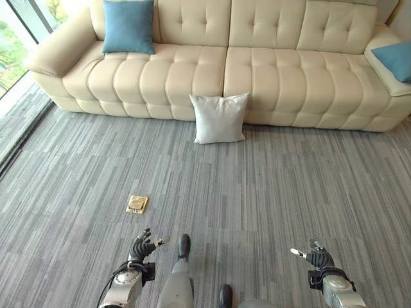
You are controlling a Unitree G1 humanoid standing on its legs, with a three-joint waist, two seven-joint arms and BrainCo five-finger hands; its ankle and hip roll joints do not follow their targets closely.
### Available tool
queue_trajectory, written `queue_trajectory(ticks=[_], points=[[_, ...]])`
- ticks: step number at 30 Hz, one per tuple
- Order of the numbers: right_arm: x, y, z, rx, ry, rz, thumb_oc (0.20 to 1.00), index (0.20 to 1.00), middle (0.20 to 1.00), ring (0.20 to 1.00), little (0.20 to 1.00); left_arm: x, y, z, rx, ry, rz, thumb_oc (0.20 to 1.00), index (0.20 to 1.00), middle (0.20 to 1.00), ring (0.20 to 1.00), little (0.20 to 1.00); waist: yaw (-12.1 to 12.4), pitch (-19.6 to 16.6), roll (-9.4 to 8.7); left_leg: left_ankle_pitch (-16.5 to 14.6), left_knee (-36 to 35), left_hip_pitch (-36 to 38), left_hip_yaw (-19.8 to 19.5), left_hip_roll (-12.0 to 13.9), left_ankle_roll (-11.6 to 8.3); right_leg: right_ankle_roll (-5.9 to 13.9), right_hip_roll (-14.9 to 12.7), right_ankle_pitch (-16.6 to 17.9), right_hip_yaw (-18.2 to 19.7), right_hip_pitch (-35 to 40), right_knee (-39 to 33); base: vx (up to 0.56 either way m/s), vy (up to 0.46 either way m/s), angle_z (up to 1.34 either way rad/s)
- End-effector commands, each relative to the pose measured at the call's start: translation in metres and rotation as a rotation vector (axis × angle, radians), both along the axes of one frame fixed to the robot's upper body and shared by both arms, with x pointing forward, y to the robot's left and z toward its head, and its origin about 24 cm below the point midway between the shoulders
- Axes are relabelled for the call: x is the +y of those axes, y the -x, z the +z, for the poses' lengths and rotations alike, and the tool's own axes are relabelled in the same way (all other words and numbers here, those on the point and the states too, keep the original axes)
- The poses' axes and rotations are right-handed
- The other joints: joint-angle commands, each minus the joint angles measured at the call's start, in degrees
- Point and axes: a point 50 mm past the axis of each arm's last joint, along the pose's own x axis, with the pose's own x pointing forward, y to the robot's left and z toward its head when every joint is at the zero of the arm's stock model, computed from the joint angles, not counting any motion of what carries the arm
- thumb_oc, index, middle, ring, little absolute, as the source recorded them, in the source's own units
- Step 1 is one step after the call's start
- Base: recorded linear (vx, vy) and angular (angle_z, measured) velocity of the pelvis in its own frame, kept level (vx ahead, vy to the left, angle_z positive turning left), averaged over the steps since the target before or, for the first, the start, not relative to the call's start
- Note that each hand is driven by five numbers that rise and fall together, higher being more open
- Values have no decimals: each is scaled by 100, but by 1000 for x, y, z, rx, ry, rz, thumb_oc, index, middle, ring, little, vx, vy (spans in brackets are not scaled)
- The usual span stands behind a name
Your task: Pick up all the scattered cushions and arrange them neatly on the sofa.
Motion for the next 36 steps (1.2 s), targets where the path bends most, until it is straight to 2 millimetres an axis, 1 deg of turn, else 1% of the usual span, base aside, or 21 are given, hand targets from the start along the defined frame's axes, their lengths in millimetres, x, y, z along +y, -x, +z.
queue_trajectory(ticks=[1, 6, 9, 10, 11, 12, 13, 15, 17, 18, 21, 23, 26, 28, 29, 30, 31, 32, 34, 35, 36], points=[[-11, -4, 12, -51, 51, 22, 1000, 1000, 1000, 1000, 1000, 8, -7, 12, -72, -31, 0, 1000, 1000, 1000, 1000, 1000, 195, -175, 136, 254, 44, 631, 11, 37, 11, 626, -408, -547, 411, -67, 201, 346, 211, -24], [-6, -7, 12, -59, 50, 51, 1000, 1000, 1000, 1000, 1000, 9, -5, 10, -56, -47, -14, 1000, 1000, 1000, 1000, 1000, 202, -362, 28, 121, 172, 872, 67, -100, 133, 788, -634, -554, 571, -6, 346, 264, 166, -45], [-1, -8, 9, -39, 49, 81, 1000, 1000, 1000, 1000, 1000, 14, -7, 13, -65, -60, -13, 1000, 1000, 1000, 1000, 1000, 241, -383, -40, -199, 271, 1100, 156, -196, 322, 982, -766, -452, 674, -298, 1230, 175, 147, -26], [2, -9, 9, -37, 47, 90, 1000, 1000, 1000, 1000, 1000, 16, -7, 14, -64, -66, -9, 1000, 1000, 1000, 1000, 1000, 237, -345, -47, -291, 273, 1214, 202, -229, 398, 1078, -795, -252, 697, -514, 1696, 175, 192, -23], [4, -13, 11, -49, 45, 98, 1000, 1000, 1000, 1000, 1000, 19, -9, 16, -70, -83, -7, 1000, 1000, 1000, 1000, 1000, 184, -271, 2, -424, 251, 1420, 268, -229, 497, 1246, -820, 167, 676, -944, 2483, 227, 192, -24], [6, -13, 10, -50, 34, 96, 1000, 1000, 1000, 1000, 1000, 21, -9, 17, -67, -92, -7, 1000, 1000, 1000, 1000, 1000, 137, -204, 93, -533, 178, 1664, 319, -200, 540, 1228, -860, 368, 532, -1400, 2945, 322, 165, -16], [5, -15, 11, -59, 34, 89, 1000, 1000, 1000, 1000, 1000, 22, -9, 17, -69, -92, -9, 1000, 1000, 1000, 1000, 1000, 73, -144, 195, -638, 115, 1889, 348, -160, 549, 1110, -924, 267, 213, -1717, 2776, 333, 74, -18], [4, -19, 14, -73, 39, 89, 1000, 1000, 1000, 1000, 1000, 23, -10, 18, -74, -98, -15, 1000, 1000, 1000, 1000, 1000, -12, -81, 253, -760, 89, 2087, 373, -129, 498, 1055, -967, 131, -93, -1842, 2173, 273, -31, -15], [2, -21, 16, -78, 43, 82, 1000, 1000, 1000, 1000, 1000, 23, -13, 21, -82, -115, -36, 1000, 1000, 1000, 1000, 1000, -91, -38, 253, -853, 65, 2278, 386, -142, 442, 1092, -1025, 274, -254, -2020, 1393, 311, -108, -5], [1, -21, 17, -78, 44, 79, 1000, 1000, 1000, 1000, 1000, 23, -16, 25, -100, -123, -53, 1000, 1000, 1000, 1000, 1000, -180, 16, 269, -957, 45, 2491, 352, -115, 368, 1187, -1025, 524, -366, -2175, 720, 381, -157, 2], [-1, -17, 15, -66, 47, 72, 1000, 1000, 1000, 1000, 1000, 23, -22, 29, -124, -126, -64, 1000, 1000, 1000, 1000, 1000, -272, 4, 233, -1173, 49, 2748, 292, -100, 258, 1292, -1061, 694, -426, -2243, 196, 352, -188, 19], [-2, -15, 13, -57, 43, 66, 1000, 1000, 1000, 1000, 1000, 23, -20, 28, -121, -122, -60, 1000, 1000, 1000, 1000, 1000, -281, -29, 196, -1279, 71, 2881, 254, -91, 231, 1245, -1068, 763, -385, -2137, 236, 255, -135, 36], [-7, -12, 14, -57, 47, 51, 1000, 1000, 1000, 1000, 1000, 17, -17, 23, -116, -75, -30, 1000, 1000, 1000, 1000, 1000, -372, -144, 258, -1363, 189, 3037, 182, 125, 105, 1087, -1039, 752, -351, -2052, 545, 347, -199, 43], [-11, -13, 16, -70, 43, 36, 1000, 1000, 1000, 1000, 1000, 11, -19, 21, -123, -31, -7, 1000, 1000, 1000, 1000, 1000, -425, -207, 363, -1124, 542, 2910, 112, 315, -42, 942, -930, 610, -362, -1969, 645, 275, -213, 21], [-12, -14, 16, -73, 36, 25, 1000, 1000, 1000, 1000, 1000, 7, -19, 19, -120, 0, 8, 1000, 1000, 1000, 1000, 1000, -429, -177, 402, -698, 1161, 2675, 17, 429, -188, 762, -800, 432, -366, -1777, 672, 229, -200, 15], [-12, -14, 16, -73, 35, 26, 1000, 1000, 1000, 1000, 1000, 7, -19, 19, -120, -1, 8, 1000, 1000, 1000, 1000, 1000, -441, -194, 389, -679, 1159, 2646, 5, 414, -185, 763, -817, 445, -374, -1797, 664, 300, -275, 13], [-13, -16, 18, -85, 35, 28, 1000, 1000, 1000, 1000, 1000, 6, -19, 18, -112, 7, -3, 1000, 1000, 1000, 1000, 1000, -377, -122, 321, -292, 1865, 2352, -170, 394, -223, 591, -733, 305, -324, -1579, 650, 222, -205, 6], [-14, -16, 19, -89, 38, 34, 1000, 1000, 1000, 1000, 1000, 6, -19, 18, -112, 10, -7, 1000, 1000, 1000, 1000, 1000, -348, -96, 271, -184, 2178, 2209, -249, 365, -213, 527, -716, 255, -302, -1486, 624, 225, -206, -10], [-14, -16, 20, -91, 39, 37, 1000, 1000, 1000, 1000, 1000, 7, -18, 17, -110, 7, -5, 1000, 1000, 1000, 1000, 1000, -317, -70, 222, -93, 2483, 2075, -323, 343, -209, 476, -691, 197, -278, -1404, 603, 194, -143, -37], [-16, -14, 19, -79, 45, 31, 1000, 1000, 1000, 1000, 1000, 7, -17, 16, -100, 8, 1, 1000, 1000, 1000, 1000, 1000, -241, -34, 132, -162, 2696, 1786, -329, 317, -133, 442, -725, 94, -236, -1230, 543, 398, -170, -26], [-18, -14, 19, -74, 51, 27, 1000, 1000, 1000, 1000, 1000, 7, -15, 14, -85, 4, 2, 1000, 1000, 1000, 1000, 1000, -169, -6, 68, -457, 2367, 1518, -280, 252, -27, 481, -757, 29, -191, -1063, 450, 317, -100, -8]])
